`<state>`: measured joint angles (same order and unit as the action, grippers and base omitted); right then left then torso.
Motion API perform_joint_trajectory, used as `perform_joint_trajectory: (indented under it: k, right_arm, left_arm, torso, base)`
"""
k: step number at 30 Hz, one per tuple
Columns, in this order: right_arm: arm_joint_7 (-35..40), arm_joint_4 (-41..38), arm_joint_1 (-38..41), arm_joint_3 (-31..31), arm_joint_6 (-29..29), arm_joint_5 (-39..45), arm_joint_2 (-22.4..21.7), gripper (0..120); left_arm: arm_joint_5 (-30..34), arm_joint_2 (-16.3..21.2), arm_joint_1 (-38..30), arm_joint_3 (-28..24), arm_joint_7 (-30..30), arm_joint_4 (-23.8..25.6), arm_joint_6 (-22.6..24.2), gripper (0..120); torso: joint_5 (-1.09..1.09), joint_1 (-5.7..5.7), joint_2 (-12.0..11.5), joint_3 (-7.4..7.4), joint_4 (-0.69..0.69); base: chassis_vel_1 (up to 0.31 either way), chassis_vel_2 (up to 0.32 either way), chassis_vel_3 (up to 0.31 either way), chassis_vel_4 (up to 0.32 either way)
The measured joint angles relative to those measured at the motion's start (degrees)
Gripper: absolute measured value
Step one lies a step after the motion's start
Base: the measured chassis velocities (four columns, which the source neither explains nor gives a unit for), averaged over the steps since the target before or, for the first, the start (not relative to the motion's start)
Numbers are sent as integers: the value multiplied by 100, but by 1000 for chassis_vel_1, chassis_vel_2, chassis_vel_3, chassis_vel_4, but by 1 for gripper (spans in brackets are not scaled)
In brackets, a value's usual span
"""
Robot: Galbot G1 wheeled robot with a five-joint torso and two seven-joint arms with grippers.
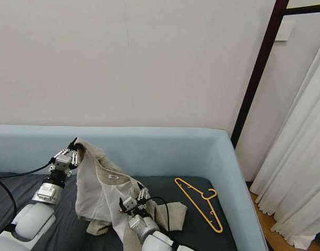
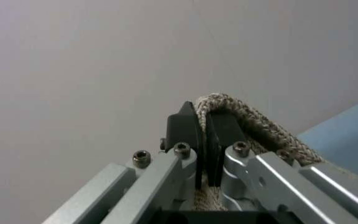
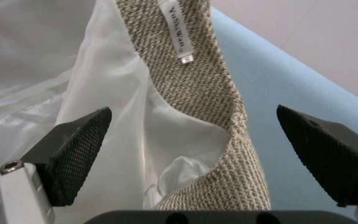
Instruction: Pick up the clothes from the sofa and hang them on the clothes hanger.
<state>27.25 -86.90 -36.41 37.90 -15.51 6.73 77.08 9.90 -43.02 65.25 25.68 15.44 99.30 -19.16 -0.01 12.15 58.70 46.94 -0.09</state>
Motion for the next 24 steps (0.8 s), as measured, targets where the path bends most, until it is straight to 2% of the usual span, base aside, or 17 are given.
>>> perform_joint_trajectory:
  k: [3, 5, 10, 13, 21, 24]
  right_arm:
    - [-65, 11, 57, 30, -29, 51, -31, 100]
    - [-79, 56, 148, 46, -245, 236, -53, 100]
    - [385, 147, 131, -17, -764, 445, 81, 100]
    - [784, 22, -152, 43, -1001, 386, 54, 100]
    - [882, -118, -500, 121, -1073, 286, 34, 100]
    - [879, -114, -600, 113, -1175, 558, 21, 100]
  left_arm:
    - [-4, -5, -2, 0, 4, 2, 2, 0]
    - [-19, -28, -6, 0, 6, 8, 3, 0]
    - [-34, -67, -5, 5, 9, 10, 3, 0]
    - [-34, -48, -21, 11, 13, 11, 0, 0]
    - [-30, -18, 20, 38, 35, 25, -2, 0]
    - [-27, -4, 31, 59, 49, 65, -2, 0]
  torso:
    - [0, 0, 0, 0, 0]
    - [0, 0, 0, 0, 0]
    - [0, 0, 0, 0, 1]
    - [0, 0, 0, 0, -1]
    - [1, 0, 0, 0, 1]
    - [1, 0, 0, 0, 0]
  base:
    - [0, 0, 0, 0]
    - [0, 0, 0, 0]
    - [0, 0, 0, 0]
    - [0, 0, 0, 0]
    - [0, 0, 0, 0]
    - [0, 0, 0, 0]
